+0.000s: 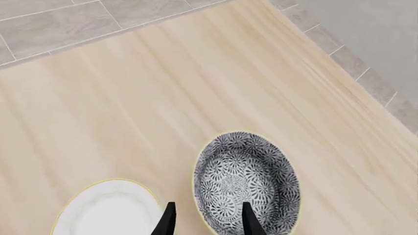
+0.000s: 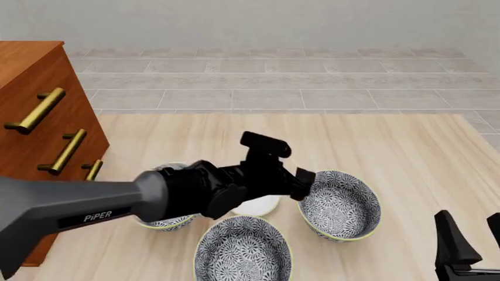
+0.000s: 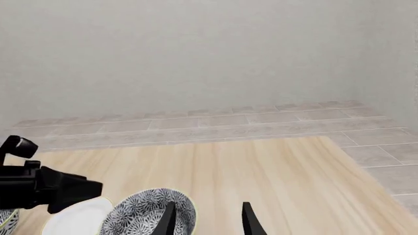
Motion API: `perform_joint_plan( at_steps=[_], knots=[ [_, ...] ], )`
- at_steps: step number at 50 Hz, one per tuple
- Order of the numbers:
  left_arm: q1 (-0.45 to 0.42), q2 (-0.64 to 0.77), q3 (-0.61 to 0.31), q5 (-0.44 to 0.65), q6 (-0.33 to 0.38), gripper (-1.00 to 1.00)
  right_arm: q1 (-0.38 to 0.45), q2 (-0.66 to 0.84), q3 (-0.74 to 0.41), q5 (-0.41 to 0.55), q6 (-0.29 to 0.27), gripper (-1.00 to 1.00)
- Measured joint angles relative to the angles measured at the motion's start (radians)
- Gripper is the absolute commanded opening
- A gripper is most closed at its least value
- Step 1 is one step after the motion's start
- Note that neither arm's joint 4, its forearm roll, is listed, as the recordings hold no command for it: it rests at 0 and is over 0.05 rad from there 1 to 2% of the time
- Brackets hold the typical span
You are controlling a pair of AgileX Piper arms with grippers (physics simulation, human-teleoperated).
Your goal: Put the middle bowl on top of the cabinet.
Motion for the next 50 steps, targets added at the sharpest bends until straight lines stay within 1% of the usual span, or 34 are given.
perform_joint_plan(
  at_steps=[20, 50],
  knots=[
    [0.009, 0.050, 0.001, -0.032, -0.016, 1.00, -0.004, 0.000, 0.001, -0.002, 0.010, 1.00],
    [-0.007, 0.108, 0.022, -0.098, -0.071, 1.00, -0.005, 0.000, 0.001, -0.005, 0.015, 1.00]
  ],
)
